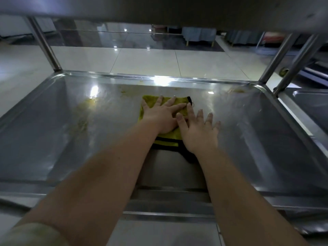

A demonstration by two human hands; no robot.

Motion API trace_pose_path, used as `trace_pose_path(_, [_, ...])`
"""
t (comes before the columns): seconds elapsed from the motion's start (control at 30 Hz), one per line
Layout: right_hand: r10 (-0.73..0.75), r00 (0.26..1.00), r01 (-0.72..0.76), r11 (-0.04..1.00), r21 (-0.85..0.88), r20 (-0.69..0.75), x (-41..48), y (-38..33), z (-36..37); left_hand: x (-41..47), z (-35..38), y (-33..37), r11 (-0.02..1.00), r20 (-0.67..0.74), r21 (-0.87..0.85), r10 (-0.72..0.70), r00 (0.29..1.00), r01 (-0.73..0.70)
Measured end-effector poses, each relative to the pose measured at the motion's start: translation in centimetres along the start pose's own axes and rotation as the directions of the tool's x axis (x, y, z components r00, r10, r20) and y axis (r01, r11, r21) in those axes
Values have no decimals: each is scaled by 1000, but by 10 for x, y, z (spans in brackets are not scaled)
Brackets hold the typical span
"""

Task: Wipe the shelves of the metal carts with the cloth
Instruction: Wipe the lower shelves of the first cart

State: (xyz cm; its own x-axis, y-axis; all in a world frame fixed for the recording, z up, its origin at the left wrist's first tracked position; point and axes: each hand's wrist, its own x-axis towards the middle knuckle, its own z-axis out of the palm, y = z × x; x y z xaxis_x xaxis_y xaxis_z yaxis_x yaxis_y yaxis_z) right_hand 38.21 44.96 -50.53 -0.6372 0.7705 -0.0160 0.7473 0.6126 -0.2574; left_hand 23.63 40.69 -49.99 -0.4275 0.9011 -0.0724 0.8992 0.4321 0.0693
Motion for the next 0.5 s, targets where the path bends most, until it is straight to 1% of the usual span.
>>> trace_pose_path(0.07, [-10,999,11,999,-35,31,0,-1,-1,-4,-4,-33,999,-25,-25,-38,999,37])
trace_pose_path(0.17, [-19,998,26,993,-115,62,0,-4,-4,-18,-10,-99,980,-29,-60,-192,981,190])
trace_pose_path(0.23, [6,995,10,987,-163,95,0,-5,-5,-29,-10,-129,964,-30,-66,-262,965,259])
trace_pose_path(0.33, [92,981,-61,982,-178,170,12,-17,-5,-34,-7,-135,964,-61,-39,-264,963,262])
trace_pose_path(0.37, [105,979,-75,983,-169,174,19,-26,-4,-33,-7,-132,965,-66,-42,-260,963,258])
trace_pose_path(0.4, [91,983,-64,984,-165,158,26,-35,-3,-33,-8,-130,966,-71,-50,-256,964,253])
trace_pose_path(0.5, [-23,996,36,986,-163,84,39,-52,3,-37,-11,-128,969,-111,-87,-240,965,231])
